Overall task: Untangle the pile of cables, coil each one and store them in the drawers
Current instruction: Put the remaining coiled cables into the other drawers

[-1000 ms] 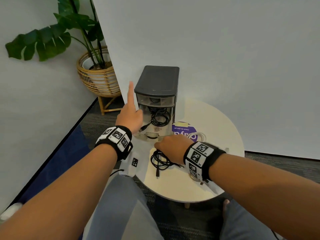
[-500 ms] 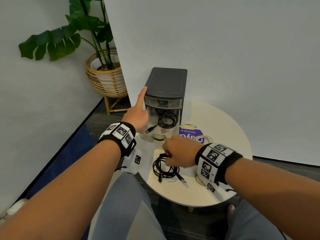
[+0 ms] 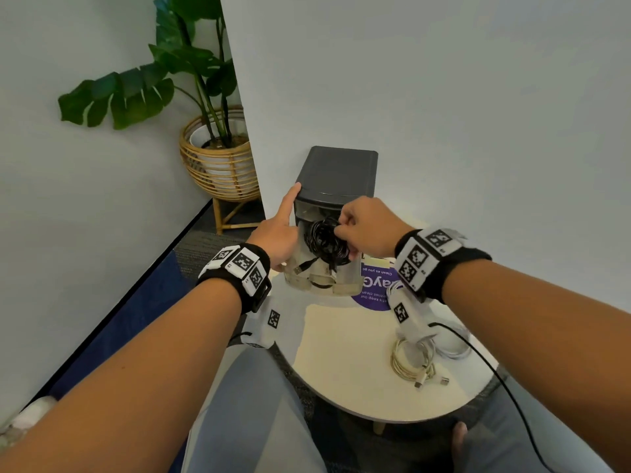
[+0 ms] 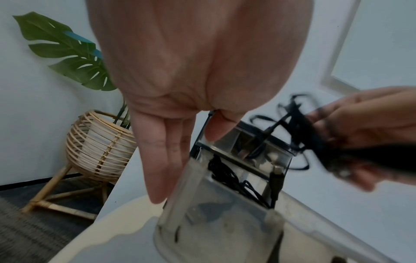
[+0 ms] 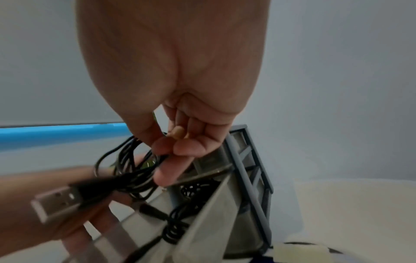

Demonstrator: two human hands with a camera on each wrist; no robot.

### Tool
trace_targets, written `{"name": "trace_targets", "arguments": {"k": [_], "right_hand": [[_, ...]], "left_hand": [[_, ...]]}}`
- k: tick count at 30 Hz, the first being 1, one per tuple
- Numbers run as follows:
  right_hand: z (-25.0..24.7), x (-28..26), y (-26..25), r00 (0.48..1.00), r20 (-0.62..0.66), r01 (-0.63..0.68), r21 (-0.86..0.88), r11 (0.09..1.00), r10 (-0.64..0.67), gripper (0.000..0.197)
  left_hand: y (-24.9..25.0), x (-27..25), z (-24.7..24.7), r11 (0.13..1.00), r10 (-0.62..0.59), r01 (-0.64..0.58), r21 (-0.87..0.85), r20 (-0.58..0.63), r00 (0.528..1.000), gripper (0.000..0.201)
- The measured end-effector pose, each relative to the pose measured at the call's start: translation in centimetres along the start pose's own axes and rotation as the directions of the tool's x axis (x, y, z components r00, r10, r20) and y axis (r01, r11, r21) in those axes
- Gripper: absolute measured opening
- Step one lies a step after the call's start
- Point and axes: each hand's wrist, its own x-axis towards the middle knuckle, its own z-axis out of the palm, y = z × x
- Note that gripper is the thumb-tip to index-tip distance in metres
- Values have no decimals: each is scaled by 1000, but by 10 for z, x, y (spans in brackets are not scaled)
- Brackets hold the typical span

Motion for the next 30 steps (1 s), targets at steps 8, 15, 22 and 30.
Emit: {"name": "trace_targets", "arguments": {"k": [8,15,22,30], "right_hand": [[38,7,1,990,-124,40,-258,965,-74,16],[28,-16,15,944,126,328,-306,894,-304,53],[34,-15,20,900,192,436,-418,797,-391,51],[46,-12,22,883,227,464,-561,685,-412,46]], "left_hand": [[-11,12,5,998,62,-61,24,-44,997,81],[-26,25,12,988,139,-131,78,-99,985,91],[-24,28,11,988,137,-127,89,-122,983,86],[-29,30,12,978,158,-145,147,-84,984,110]]}}
